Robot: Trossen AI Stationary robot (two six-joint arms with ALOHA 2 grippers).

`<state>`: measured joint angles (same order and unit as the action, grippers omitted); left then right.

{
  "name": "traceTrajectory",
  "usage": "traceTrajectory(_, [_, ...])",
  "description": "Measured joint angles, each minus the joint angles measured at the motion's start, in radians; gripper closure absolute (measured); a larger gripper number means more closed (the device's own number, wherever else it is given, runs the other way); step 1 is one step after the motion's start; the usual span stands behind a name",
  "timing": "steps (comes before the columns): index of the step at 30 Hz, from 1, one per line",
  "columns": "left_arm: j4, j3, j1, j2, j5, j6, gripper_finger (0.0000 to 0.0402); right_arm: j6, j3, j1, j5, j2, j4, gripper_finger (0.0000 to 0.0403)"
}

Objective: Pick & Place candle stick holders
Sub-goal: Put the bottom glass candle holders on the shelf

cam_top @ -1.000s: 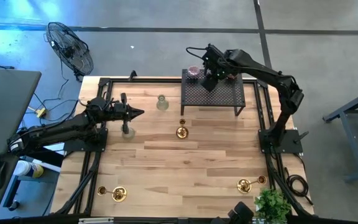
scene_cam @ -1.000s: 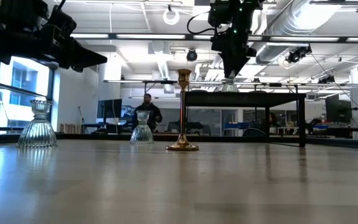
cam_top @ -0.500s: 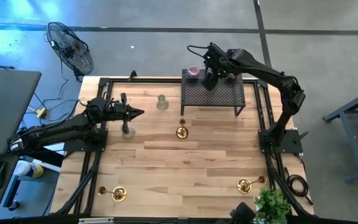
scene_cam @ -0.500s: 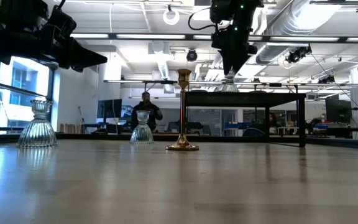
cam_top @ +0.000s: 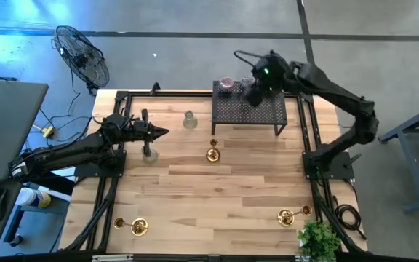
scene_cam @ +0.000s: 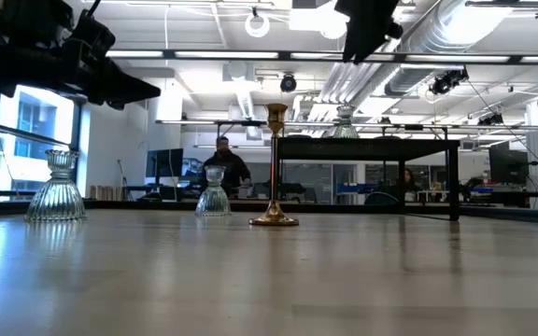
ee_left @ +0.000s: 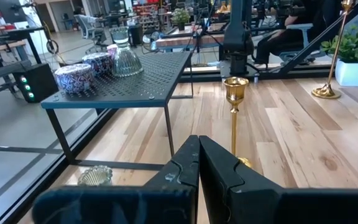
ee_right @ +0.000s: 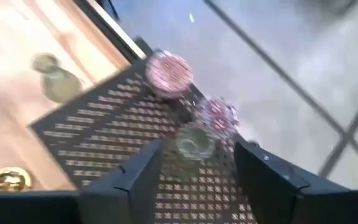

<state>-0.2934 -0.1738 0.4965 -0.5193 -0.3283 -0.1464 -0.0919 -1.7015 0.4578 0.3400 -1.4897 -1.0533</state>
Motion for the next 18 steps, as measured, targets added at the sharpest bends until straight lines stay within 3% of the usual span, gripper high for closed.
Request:
traceTrajectory(5, [0.009, 0.000, 0.000, 0.000, 0.000, -0.002, 0.0401, 0.021, 0.264, -0.135, 0.034, 0.146, 0.291, 0.0290])
traceTrajectory(11, [0.010, 0.000, 0.000, -0.002, 0.022, 0.040, 0.0401, 0.075, 0.624, -0.319, 0.020, 0.298, 0.811, 0.0389])
traceTrajectory(15, [0.045, -0.010, 0.000, -0.002, 0.032, 0.121, 0.0401, 0.105, 0.789, -0.409, 0.021, 0.337, 1.070, 0.0387])
traceTrajectory(18, [0.183, -0.069, -0.001, -0.002, 0.031, 0.144, 0.0401, 0.128, 0.861, -0.455, 0.041, 0.344, 1.186, 0.0384])
